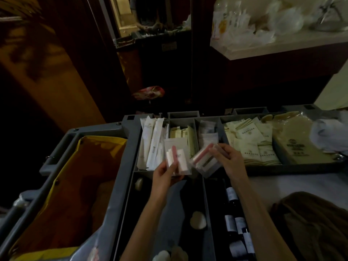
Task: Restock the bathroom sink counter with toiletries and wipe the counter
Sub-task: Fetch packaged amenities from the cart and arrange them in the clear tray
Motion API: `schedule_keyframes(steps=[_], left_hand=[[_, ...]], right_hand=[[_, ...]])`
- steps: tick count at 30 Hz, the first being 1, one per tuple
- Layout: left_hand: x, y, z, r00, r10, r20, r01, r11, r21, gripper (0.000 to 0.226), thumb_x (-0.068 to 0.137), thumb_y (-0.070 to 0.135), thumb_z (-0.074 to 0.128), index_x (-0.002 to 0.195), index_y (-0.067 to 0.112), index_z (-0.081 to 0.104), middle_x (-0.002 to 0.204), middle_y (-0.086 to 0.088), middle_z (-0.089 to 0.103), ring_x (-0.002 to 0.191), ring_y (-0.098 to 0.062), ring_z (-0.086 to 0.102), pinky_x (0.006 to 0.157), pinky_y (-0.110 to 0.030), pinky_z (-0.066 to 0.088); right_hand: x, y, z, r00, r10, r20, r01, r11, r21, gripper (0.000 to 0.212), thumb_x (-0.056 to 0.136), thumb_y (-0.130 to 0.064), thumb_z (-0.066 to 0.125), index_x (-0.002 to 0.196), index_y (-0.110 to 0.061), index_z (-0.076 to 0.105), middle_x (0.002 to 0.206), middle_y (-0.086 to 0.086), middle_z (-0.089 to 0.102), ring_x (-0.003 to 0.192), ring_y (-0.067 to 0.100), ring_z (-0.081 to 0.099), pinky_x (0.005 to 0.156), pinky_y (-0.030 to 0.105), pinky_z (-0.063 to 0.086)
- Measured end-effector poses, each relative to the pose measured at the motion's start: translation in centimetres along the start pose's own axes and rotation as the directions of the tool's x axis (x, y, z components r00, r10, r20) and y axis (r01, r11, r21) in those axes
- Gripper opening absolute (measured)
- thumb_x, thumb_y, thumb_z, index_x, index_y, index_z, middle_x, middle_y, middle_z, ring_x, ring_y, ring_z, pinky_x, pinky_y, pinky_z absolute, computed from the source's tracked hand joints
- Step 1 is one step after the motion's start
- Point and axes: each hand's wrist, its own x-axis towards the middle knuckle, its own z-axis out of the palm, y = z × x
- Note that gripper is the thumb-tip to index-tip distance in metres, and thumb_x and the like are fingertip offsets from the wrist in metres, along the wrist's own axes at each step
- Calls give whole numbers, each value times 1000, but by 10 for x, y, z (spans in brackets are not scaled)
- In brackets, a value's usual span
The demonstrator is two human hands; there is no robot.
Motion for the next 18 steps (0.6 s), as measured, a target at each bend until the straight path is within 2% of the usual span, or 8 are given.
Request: schedule_keyframes(steps=[3, 5, 8, 10, 14, 18], left_hand=[[-3, -1, 0, 1000, -10, 24, 9, 999, 49, 16, 94, 15, 57, 104, 8, 67, 100, -9, 72, 87, -18, 71, 67, -26, 57], [-6, -3, 0, 999, -13, 42, 9, 997, 83, 19, 95, 15, 55, 104, 3, 66, 102, -13, 71, 91, -22, 70, 69, -29, 58], [-14, -7, 2, 996, -26, 82, 16, 992, 124, 19, 95, 15, 54, 101, -1, 63, 97, -19, 68, 83, -19, 70, 67, -27, 58], [-22, -10, 5, 991, -33, 128, 18, 993, 117, 19, 96, 14, 52, 105, 1, 63, 97, -15, 70, 81, -14, 71, 64, -24, 57], [-33, -15, 6, 987, -47, 156, 33, 995, 90, 15, 97, 13, 50, 97, 10, 64, 90, -7, 72, 77, -11, 71, 62, -22, 56], [-39, -18, 4, 983, -16, 181, -5, 993, 115, 17, 93, 8, 57, 102, 19, 65, 86, 2, 75, 80, -13, 71, 65, -22, 56]], right_hand=[[-1, -2, 1, 998, 38, 53, -36, 999, -32, 13, 84, -4, 68, 95, -9, 68, 74, -7, 71, 67, 2, 67, 59, 15, 52], [-2, -4, 2, 995, 40, 97, -30, 994, -103, 19, 80, -6, 72, 96, -15, 67, 86, -4, 69, 70, 1, 67, 61, 15, 53], [-4, -10, 4, 994, 55, 96, -42, 991, -131, 22, 76, -6, 76, 90, -18, 63, 91, 0, 66, 70, -2, 65, 61, 14, 51], [-6, -12, 6, 993, 48, 107, -30, 986, -163, 22, 75, -5, 77, 88, -15, 62, 89, -1, 64, 71, -6, 62, 63, 11, 50], [-15, -10, 13, 991, 35, 129, -1, 967, -254, 20, 71, -19, 82, 81, -24, 66, 82, -7, 66, 76, -2, 62, 72, 17, 51], [-28, -9, 19, 995, 24, 100, 6, 956, -292, 22, 70, -22, 83, 83, -28, 67, 90, -9, 68, 98, 11, 63, 86, 27, 51]])
